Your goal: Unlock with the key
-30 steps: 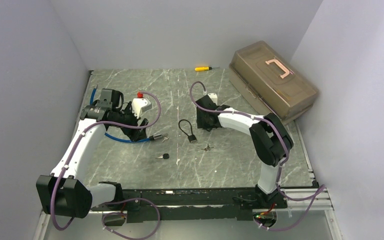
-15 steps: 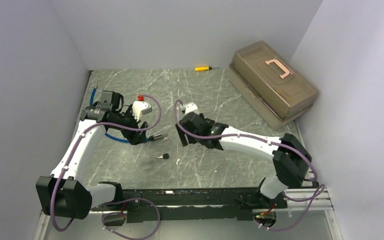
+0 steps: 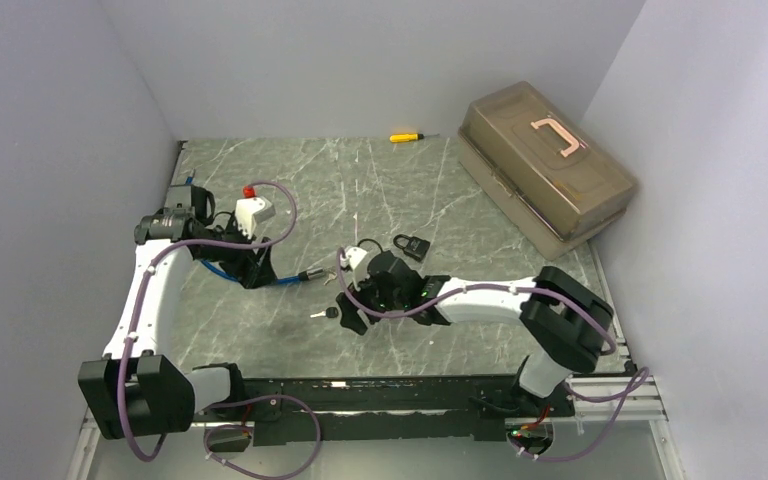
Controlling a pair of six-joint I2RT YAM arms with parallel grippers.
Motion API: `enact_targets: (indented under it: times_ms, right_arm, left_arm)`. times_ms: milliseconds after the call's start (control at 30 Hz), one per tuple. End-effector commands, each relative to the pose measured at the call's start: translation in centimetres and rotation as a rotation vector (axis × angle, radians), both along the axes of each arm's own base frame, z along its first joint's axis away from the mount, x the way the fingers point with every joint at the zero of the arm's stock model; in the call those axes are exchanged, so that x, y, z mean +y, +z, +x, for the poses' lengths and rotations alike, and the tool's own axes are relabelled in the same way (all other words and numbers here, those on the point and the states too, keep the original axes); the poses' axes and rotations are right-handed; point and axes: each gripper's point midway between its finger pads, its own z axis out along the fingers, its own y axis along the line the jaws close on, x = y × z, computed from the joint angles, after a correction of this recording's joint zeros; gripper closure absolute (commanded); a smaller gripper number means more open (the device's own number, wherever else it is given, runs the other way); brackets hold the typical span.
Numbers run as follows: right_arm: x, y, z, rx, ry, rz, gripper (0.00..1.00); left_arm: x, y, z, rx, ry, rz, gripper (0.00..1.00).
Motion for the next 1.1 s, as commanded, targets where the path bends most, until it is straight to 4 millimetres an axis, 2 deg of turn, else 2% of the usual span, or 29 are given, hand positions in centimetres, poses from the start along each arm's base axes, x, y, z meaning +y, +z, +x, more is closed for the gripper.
enact_targets:
  times_ms: [0, 267, 533, 767, 833, 1067]
  right_arm:
    - [4.5, 2.4, 0.4, -0.122, 0.156, 0.124, 0.26]
    - [6.1, -0.9, 1.3, -0.172, 0.215, 0.045, 0.29]
    - [5.5, -2.9, 1.6, -0.261, 0.230, -0.077, 0.36]
    - [5.5, -3.8, 1.4, -0.335, 0.234, -0.123, 0.43]
    - [5.5, -4.2, 1.5, -0.339, 0.232, -0.135, 0.45]
    - [5.1, -4.5, 1.7, -0.345, 0.219, -0.155, 0.64]
  left_arm:
    - [-0.1, 1.6, -0.4, -0.029, -0.013, -0.064, 0.17]
    - [0.3, 2.3, -0.5, -0.041, 0.006, -0.078, 0.16]
    - [0.4, 2.6, -0.4, -0.039, 0.006, -0.091, 0.16]
    - [0.2, 2.7, -0.9, -0.027, -0.014, -0.106, 0.16]
    - [0.3, 2.7, -1.2, -0.026, -0.019, -0.103, 0.16]
    - [0.3, 2.7, -1.4, -0.026, -0.026, -0.103, 0.16]
